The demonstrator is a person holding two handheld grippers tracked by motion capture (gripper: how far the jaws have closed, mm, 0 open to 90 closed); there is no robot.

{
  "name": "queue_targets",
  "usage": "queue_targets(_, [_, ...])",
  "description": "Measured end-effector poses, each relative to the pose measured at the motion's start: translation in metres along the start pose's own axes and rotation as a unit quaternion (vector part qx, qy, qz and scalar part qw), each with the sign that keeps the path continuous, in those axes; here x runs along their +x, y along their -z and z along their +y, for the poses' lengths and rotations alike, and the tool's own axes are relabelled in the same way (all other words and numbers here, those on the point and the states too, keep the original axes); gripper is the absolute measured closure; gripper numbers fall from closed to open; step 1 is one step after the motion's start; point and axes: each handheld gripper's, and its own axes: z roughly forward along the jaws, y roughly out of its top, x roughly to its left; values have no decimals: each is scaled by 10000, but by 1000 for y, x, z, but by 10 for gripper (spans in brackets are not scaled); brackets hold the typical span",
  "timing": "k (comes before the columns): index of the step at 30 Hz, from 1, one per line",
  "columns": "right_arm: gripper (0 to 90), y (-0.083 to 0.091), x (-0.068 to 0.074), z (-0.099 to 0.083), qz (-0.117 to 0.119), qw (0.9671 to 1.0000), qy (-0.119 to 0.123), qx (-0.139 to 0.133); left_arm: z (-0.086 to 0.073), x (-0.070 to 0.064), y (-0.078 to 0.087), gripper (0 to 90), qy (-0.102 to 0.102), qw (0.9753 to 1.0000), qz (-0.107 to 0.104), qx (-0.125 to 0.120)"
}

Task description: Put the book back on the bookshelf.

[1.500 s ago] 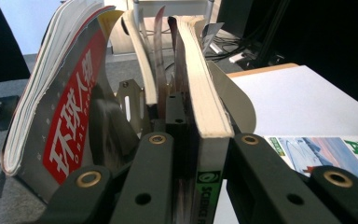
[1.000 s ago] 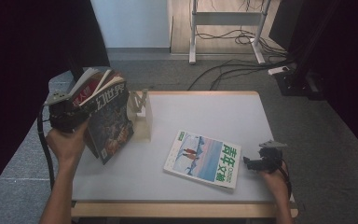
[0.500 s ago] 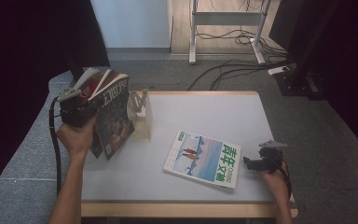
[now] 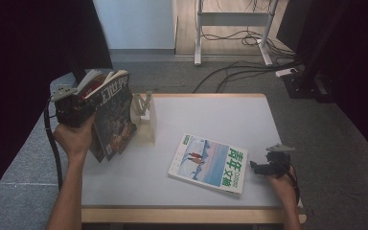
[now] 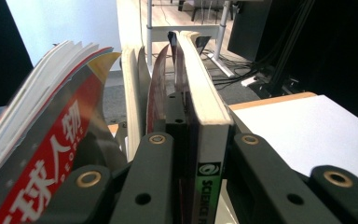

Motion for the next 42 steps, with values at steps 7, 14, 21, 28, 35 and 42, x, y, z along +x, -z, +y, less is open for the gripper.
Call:
queue_targets(7, [0,0,0,0,2,10000,1,0,-2,-7,-14,831,-100,9999,52,86])
queue_targets(14, [0,0,0,0,4,10000,-1,1,-5,-12,-22,831,-137,9999,49,30])
queue_targets(21, [0,0,0,0,7,10000,-8,1,-13,-10,-27,830,-79,9999,-55,53])
queue_targets(28, [0,0,0,0,5,10000,-7,2,-12,-6,-16,821,-124,9983,-156,540])
queue_targets(35, [0,0,0,0,0,10000,0,-1,-12,-4,-7,814,-134,9939,-53,1093])
queue_targets(42, [0,0,0,0,-2,10000,1,-2,-17,7,-5,816,44,9918,-179,1266])
